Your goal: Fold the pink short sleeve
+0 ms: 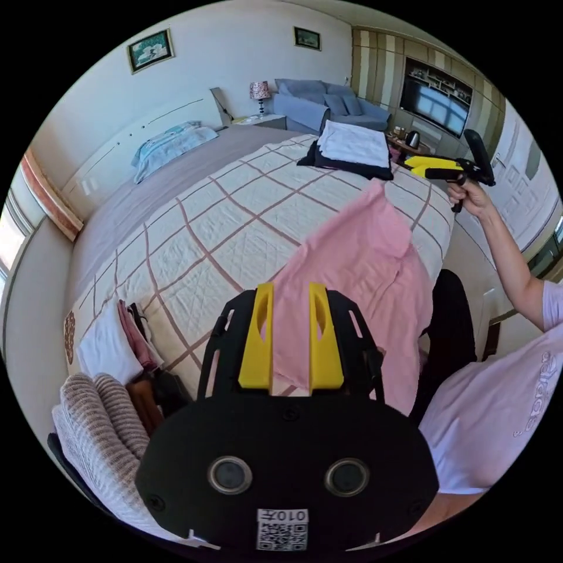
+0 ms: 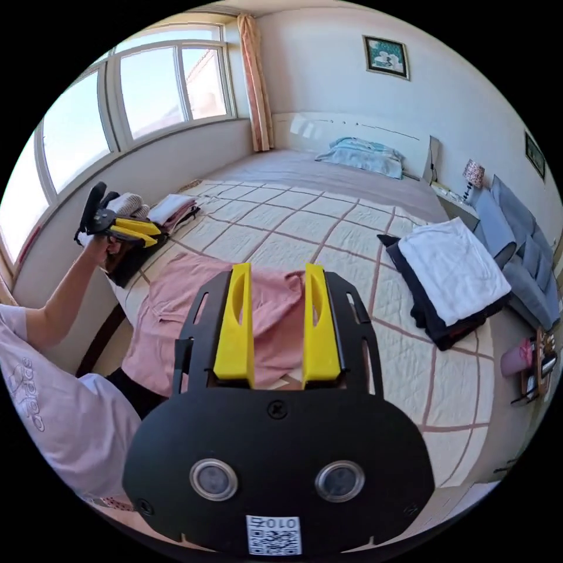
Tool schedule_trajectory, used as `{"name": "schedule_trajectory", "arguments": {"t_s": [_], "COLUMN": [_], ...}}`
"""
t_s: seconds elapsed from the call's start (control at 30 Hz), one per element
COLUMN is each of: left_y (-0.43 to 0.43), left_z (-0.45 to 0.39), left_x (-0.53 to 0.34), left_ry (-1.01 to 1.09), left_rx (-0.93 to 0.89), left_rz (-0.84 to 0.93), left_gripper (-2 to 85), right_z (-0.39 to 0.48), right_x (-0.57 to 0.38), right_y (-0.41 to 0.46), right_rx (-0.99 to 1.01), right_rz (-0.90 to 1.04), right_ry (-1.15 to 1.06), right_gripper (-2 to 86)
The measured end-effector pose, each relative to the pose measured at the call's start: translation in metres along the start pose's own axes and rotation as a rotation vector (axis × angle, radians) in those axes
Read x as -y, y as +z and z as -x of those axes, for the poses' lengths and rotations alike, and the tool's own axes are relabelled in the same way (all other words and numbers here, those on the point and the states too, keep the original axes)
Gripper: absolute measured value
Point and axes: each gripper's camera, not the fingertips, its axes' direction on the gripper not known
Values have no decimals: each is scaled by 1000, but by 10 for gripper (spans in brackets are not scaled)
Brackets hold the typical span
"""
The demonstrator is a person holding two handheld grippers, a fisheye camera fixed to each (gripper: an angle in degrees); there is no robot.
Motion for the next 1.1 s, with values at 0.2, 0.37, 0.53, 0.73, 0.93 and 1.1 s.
{"name": "schedule_trajectory", "arguments": {"t_s": [0.2,0.37,0.53,0.73,0.93,1.1], "left_y": [59,94,119,132,133,94], "left_z": [-77,-97,-99,-84,-59,-40], "left_x": [-87,-114,-102,-104,-104,-92], "left_ry": [335,372,402,367,185,64], "left_rx": [-13,35,68,6,-55,-173], "left_rz": [88,62,89,74,32,-100], "left_gripper": [74,82,72,41,10,3], "right_z": [4,-16,-32,-49,-70,-62], "right_x": [-42,-30,-12,9,15,-8], "right_y": [40,84,101,110,118,106], "right_rx": [94,171,119,59,43,309], "right_rz": [104,201,177,153,267,123], "right_ry": [-231,-137,-52,-21,54,129], "right_gripper": [124,127,128,127,124,114]}}
